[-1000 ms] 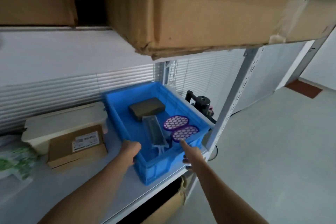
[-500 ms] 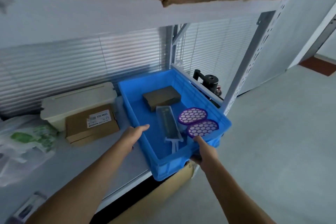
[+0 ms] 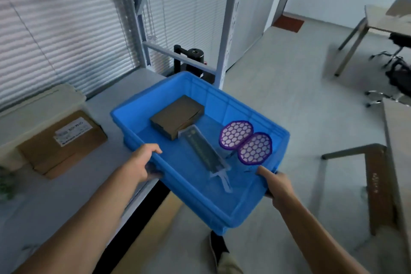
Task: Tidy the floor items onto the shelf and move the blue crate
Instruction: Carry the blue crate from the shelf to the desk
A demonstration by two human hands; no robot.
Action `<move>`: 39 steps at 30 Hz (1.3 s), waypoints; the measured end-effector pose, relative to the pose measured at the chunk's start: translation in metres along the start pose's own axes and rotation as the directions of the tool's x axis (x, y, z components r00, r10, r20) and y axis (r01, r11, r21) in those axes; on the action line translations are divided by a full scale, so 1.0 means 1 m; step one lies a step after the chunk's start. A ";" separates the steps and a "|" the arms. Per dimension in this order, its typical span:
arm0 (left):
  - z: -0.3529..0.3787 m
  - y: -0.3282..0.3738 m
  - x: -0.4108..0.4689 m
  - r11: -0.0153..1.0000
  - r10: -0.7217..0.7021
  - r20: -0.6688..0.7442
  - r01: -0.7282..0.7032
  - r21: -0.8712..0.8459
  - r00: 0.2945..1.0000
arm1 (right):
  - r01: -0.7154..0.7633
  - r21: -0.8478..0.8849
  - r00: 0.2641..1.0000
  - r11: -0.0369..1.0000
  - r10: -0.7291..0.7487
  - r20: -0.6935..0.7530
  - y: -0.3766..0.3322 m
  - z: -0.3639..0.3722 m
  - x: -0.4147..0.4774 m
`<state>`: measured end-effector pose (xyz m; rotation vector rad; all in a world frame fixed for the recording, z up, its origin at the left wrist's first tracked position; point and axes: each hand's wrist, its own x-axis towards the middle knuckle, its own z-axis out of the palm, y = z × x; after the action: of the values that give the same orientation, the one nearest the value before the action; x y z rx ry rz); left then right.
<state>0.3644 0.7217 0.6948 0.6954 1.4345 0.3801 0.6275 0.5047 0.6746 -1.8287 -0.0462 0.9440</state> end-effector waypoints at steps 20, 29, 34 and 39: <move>0.310 -0.267 -0.244 0.938 -0.040 0.487 -0.135 0.321 0.873 | 0.037 0.347 0.827 0.937 0.167 -0.537 0.194 -0.432 -0.185; 0.486 -0.434 -0.378 0.856 -0.176 0.640 -0.205 0.475 0.748 | 0.069 0.376 0.686 0.924 0.230 -0.690 0.289 -0.678 -0.273; 0.572 -0.494 -0.438 0.781 -0.220 0.697 -0.305 0.545 0.682 | 0.074 0.430 0.607 0.900 0.301 -0.736 0.328 -0.780 -0.302; 0.665 -0.540 -0.483 0.744 -0.250 0.718 -0.346 0.571 0.649 | 0.118 0.479 0.549 0.870 0.345 -0.761 0.352 -0.863 -0.298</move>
<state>0.8662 -0.1241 0.7137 1.3064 0.6640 -0.4333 0.8228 -0.4536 0.7034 -1.6247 0.8654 0.0314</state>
